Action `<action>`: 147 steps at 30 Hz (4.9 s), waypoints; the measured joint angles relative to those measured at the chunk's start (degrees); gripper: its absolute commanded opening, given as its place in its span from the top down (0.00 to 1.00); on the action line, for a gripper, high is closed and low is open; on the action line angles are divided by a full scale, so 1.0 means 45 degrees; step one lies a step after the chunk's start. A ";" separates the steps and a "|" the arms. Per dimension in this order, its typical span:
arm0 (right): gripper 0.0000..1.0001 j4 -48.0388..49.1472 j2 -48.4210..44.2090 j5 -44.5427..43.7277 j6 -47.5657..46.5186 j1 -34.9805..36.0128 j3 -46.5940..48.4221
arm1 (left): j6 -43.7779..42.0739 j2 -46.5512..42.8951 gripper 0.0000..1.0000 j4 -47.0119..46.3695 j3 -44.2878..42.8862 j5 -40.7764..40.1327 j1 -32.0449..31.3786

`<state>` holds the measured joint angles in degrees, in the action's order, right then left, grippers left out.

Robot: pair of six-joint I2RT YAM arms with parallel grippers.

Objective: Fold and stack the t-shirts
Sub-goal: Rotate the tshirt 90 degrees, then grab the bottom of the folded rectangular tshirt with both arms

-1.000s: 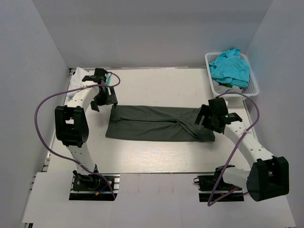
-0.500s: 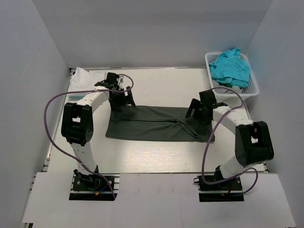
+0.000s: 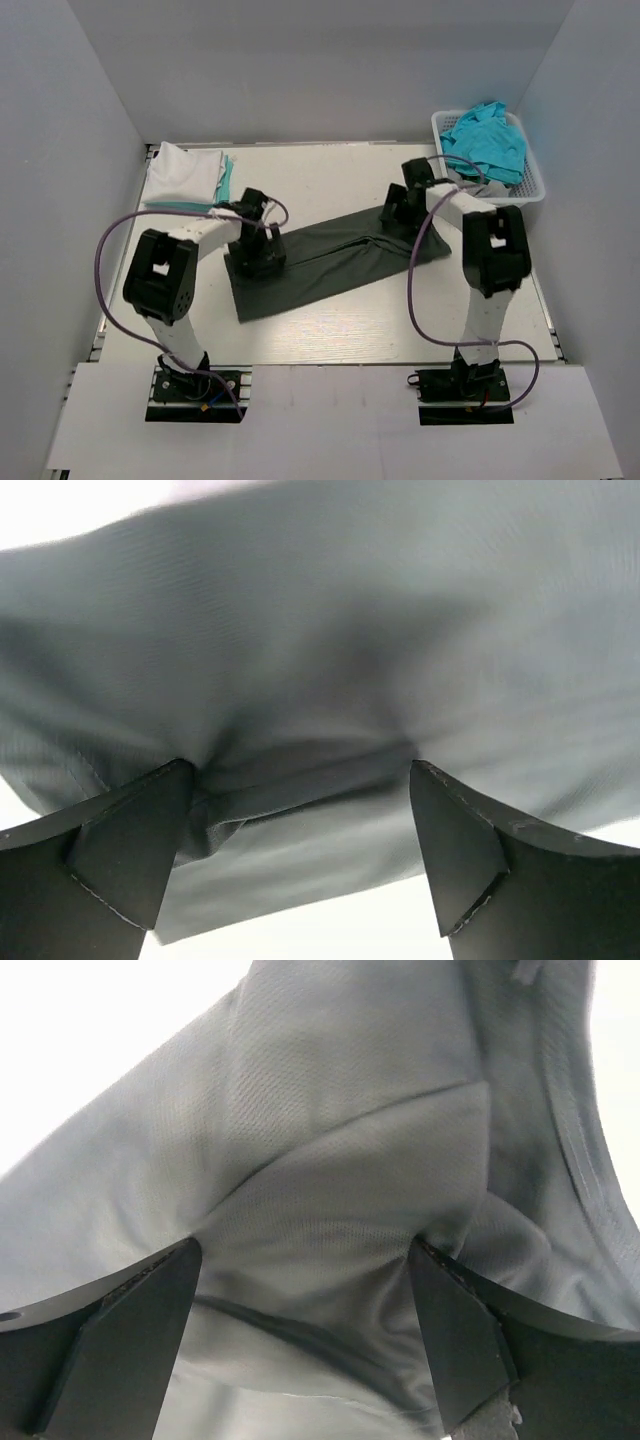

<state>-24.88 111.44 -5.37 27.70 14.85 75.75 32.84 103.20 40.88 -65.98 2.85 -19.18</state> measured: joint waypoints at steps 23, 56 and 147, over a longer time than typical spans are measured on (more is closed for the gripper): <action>0.10 0.1423 0.7786 0.6815 -0.2579 0.1253 1.1128 | 0.0087 0.3711 0.00 0.2181 -0.4726 0.4381 -0.7592; 0.10 -0.1467 0.2948 0.1015 -0.2045 0.4070 0.5678 | 0.6887 -0.8218 0.00 0.5013 0.2220 -0.6883 -0.8548; 0.91 0.1190 -0.7490 0.6339 -0.0627 0.2788 -0.9811 | 0.3400 -0.1831 1.00 -0.1812 0.3502 0.2647 -0.6343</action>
<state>-19.53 77.73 23.16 24.88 27.40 31.59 48.14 94.96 32.73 -50.22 14.76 -47.72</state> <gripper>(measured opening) 0.174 0.071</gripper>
